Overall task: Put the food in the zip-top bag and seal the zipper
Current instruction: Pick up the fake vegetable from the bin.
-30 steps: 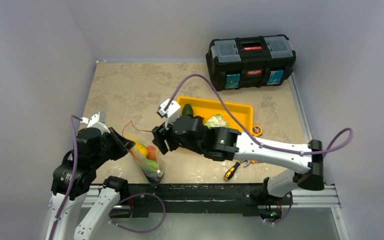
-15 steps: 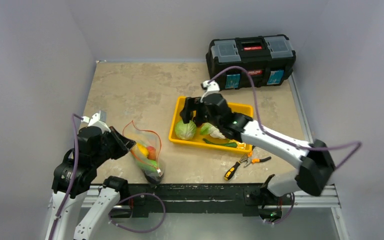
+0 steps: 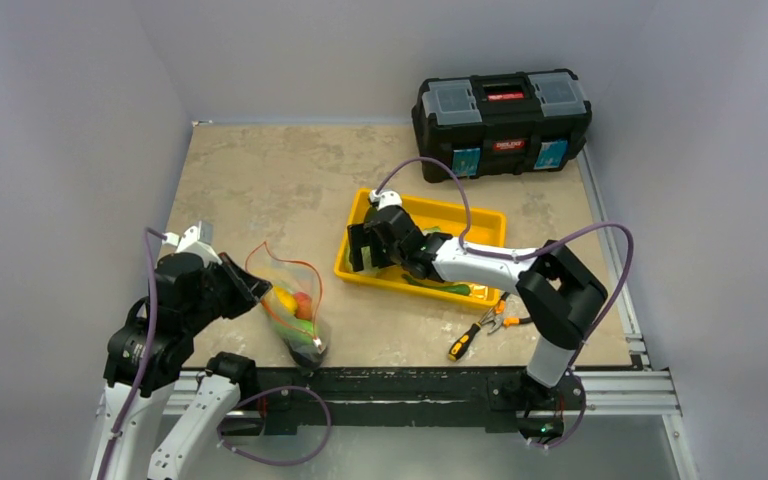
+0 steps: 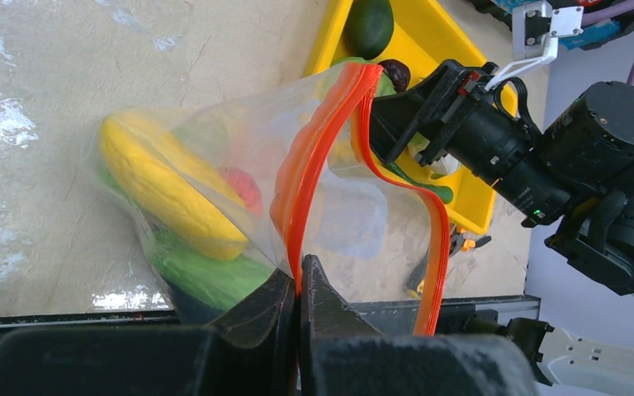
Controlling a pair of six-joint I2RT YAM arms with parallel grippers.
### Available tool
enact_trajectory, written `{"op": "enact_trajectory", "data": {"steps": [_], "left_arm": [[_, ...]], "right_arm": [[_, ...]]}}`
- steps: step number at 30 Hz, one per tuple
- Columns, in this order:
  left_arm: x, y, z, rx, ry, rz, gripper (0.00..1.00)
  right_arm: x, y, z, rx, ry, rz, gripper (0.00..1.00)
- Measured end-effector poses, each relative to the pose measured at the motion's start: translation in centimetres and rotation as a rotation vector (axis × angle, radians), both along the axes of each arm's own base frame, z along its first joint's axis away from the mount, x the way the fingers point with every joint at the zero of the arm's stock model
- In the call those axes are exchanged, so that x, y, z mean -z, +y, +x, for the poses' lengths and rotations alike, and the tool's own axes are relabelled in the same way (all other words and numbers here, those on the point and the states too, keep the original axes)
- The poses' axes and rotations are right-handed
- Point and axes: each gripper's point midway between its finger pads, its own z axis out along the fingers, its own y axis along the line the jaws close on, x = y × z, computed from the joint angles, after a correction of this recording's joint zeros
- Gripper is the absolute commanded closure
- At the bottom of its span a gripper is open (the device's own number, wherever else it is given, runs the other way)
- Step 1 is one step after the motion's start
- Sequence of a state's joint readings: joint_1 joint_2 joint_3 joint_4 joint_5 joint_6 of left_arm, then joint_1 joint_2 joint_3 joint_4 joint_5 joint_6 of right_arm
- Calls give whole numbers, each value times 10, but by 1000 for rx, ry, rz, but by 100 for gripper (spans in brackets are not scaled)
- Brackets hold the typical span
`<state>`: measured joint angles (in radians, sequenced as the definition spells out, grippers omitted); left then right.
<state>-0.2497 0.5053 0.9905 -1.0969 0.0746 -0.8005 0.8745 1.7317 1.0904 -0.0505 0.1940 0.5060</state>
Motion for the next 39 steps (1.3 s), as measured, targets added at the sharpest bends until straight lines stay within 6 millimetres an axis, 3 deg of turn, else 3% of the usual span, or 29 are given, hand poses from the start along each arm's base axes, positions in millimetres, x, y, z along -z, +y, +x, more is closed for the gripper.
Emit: {"op": "enact_trajectory", "data": {"steps": [19, 24, 28, 31, 35, 39], "left_arm": [[1, -3, 6, 7, 4, -4, 100], [1, -4, 7, 12, 5, -7, 100], [0, -5, 7, 15, 4, -10, 100], [0, -5, 7, 15, 4, -9, 100], [0, -5, 7, 16, 5, -10, 100], [0, -6, 6, 18, 5, -12, 100]], "right_arm": [[4, 28, 5, -103, -41, 62, 3], [5, 27, 6, -97, -41, 62, 31], [5, 23, 5, -84, -49, 64, 68], [3, 16, 3, -66, -61, 56, 88], [-4, 2, 0, -42, -76, 38, 96], [-26, -3, -2, -33, -105, 59, 100]]}}
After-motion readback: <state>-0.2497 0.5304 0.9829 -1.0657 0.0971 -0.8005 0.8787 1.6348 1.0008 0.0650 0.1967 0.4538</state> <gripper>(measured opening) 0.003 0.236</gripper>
